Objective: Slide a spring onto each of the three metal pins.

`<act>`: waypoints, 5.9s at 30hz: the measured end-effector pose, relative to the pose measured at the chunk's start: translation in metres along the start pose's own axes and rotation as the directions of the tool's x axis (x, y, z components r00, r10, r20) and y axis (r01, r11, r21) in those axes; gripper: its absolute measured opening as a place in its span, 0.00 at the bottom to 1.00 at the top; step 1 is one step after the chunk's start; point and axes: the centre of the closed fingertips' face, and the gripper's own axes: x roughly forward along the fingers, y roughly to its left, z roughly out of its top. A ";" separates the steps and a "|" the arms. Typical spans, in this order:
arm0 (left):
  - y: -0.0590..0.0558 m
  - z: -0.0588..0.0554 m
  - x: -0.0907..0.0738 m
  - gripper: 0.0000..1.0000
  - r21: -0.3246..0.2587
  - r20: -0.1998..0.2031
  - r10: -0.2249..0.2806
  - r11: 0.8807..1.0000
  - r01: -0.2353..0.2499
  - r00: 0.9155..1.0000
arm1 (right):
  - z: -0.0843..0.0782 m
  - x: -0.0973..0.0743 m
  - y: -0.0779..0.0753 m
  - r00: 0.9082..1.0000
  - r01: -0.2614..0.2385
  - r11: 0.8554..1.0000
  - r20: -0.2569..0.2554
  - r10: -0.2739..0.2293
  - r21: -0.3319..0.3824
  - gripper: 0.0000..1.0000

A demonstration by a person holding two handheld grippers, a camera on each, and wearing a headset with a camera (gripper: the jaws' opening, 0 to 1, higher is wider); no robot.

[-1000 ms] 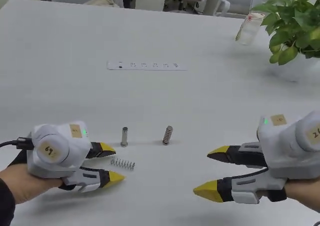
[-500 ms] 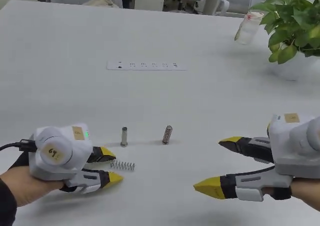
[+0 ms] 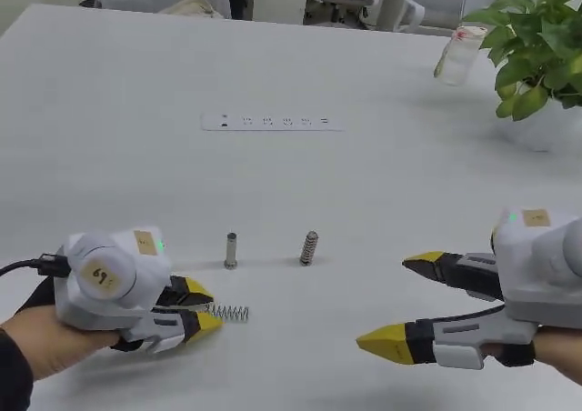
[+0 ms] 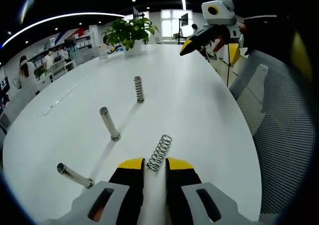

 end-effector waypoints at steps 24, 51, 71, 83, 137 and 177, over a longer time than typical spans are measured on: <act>-0.012 -0.004 0.002 0.03 0.056 -0.008 -0.003 0.998 0.003 1.000 | -0.001 -0.001 0.002 1.000 -0.006 1.000 0.006 0.006 0.000 0.74; -0.038 0.041 -0.038 0.02 0.059 0.123 0.026 0.998 -0.034 0.992 | 0.028 0.014 0.030 0.991 -0.134 0.985 0.008 0.135 -0.112 0.69; -0.053 0.066 -0.063 0.03 0.087 0.190 0.066 0.993 -0.084 0.980 | 0.054 0.050 0.076 0.948 -0.317 0.934 -0.021 0.318 -0.167 0.60; -0.060 0.075 -0.067 0.02 0.106 0.212 0.065 0.990 -0.089 0.975 | 0.054 0.057 0.095 0.923 -0.384 0.907 -0.055 0.381 -0.175 0.48; -0.066 0.082 -0.063 0.02 0.134 0.227 0.061 0.987 -0.093 0.972 | 0.070 0.062 0.117 0.884 -0.466 0.872 -0.116 0.452 -0.150 0.11; -0.068 0.083 -0.059 0.02 0.117 0.233 0.062 0.989 -0.091 0.971 | 0.061 0.063 0.118 0.862 -0.482 0.837 -0.310 0.400 -0.258 0.08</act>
